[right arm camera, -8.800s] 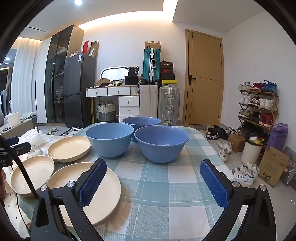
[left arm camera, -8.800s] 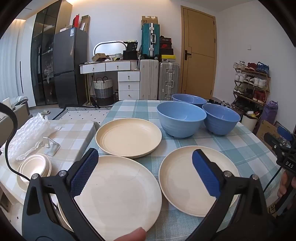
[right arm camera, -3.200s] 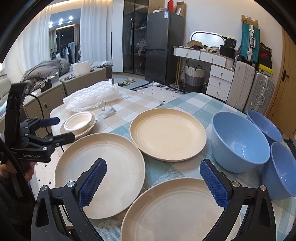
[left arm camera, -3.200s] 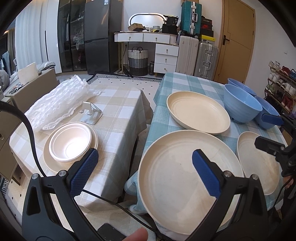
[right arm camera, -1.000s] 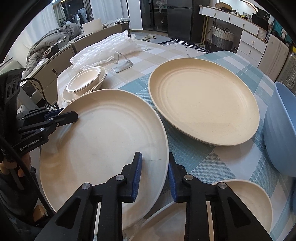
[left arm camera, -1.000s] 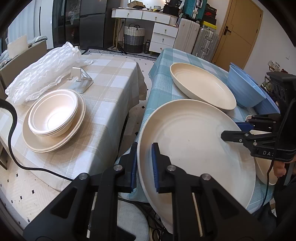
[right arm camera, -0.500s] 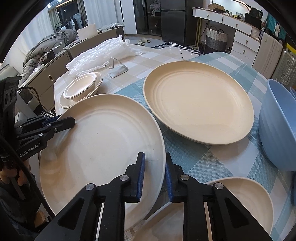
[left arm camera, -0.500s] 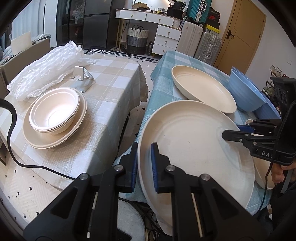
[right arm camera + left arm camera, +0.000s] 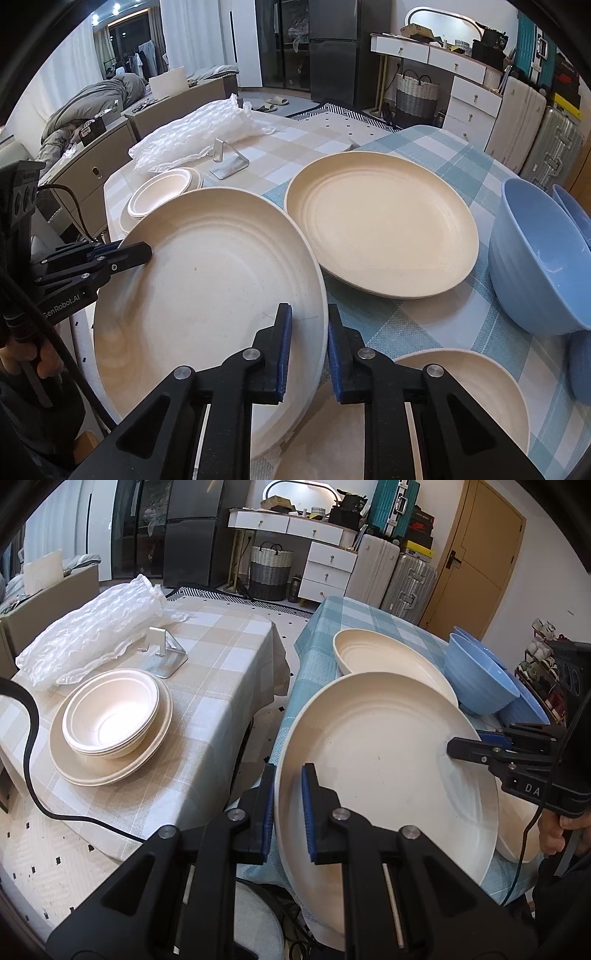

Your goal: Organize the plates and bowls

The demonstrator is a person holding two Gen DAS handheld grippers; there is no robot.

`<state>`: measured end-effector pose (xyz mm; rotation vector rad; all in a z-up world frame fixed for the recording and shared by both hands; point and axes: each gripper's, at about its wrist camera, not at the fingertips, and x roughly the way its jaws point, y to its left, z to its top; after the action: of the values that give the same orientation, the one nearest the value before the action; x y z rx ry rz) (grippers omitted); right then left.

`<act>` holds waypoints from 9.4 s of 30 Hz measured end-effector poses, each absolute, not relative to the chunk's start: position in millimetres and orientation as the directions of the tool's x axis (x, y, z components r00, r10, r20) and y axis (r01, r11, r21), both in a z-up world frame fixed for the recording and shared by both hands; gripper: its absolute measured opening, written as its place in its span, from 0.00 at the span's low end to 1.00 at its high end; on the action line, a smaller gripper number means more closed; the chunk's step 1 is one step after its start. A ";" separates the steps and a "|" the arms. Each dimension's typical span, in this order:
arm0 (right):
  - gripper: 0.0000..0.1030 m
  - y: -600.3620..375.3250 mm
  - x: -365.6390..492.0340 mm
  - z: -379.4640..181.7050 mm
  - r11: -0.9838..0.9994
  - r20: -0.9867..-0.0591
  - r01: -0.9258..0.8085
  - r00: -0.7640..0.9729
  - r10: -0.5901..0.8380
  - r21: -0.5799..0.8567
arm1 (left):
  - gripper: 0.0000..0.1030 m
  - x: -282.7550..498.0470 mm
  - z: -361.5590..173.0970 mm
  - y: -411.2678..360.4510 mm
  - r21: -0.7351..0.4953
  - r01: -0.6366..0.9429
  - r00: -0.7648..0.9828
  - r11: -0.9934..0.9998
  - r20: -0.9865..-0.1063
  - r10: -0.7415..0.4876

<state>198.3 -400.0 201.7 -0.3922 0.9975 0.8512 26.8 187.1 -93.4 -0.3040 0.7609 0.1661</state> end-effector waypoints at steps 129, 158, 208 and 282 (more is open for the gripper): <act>0.51 -608.3 201.7 214.4 0.905 -0.830 -0.426 0.498 0.251 0.018 | 0.31 149.2 -89.4 -19.3 -0.033 0.052 0.633 0.998 -0.772 -0.058; 0.99 -634.0 173.6 246.1 0.875 -0.795 -0.470 0.486 0.363 0.112 | 0.79 110.2 -71.5 -17.4 -0.069 0.113 0.654 0.991 -0.745 -0.126; 0.99 -646.8 172.8 206.5 0.889 -0.822 -0.401 0.413 0.391 0.222 | 0.98 107.3 -107.3 -22.1 -0.117 0.118 0.609 0.986 -0.776 -0.165; 0.23 -611.3 195.8 195.4 0.907 -0.847 -0.381 0.409 0.340 0.180 | 0.24 106.9 -113.6 -12.2 -0.220 0.067 0.639 0.973 -0.739 -0.211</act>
<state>195.8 -611.3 195.4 -0.0440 1.0564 0.4543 106.9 -12.2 -113.6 -0.1791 0.8640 -0.1594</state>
